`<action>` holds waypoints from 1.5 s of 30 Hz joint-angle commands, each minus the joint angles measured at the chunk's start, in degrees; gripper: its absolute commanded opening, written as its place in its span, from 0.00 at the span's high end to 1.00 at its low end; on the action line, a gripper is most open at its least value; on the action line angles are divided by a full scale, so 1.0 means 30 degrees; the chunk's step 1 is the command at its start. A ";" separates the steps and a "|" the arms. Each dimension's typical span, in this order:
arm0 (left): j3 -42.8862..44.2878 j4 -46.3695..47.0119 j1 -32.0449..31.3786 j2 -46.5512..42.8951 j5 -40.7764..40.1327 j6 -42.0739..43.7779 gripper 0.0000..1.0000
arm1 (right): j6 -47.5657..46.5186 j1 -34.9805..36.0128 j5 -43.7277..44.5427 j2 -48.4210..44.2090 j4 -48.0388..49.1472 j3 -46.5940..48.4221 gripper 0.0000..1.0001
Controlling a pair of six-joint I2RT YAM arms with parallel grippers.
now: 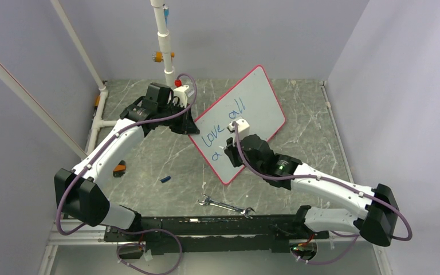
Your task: Write a sentence on the whiteboard
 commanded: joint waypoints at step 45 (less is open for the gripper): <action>-0.0398 -0.2318 0.0439 0.0756 -0.7852 0.2986 1.00 | 0.0761 -0.0069 -0.0064 0.0897 0.0629 -0.1295 1.00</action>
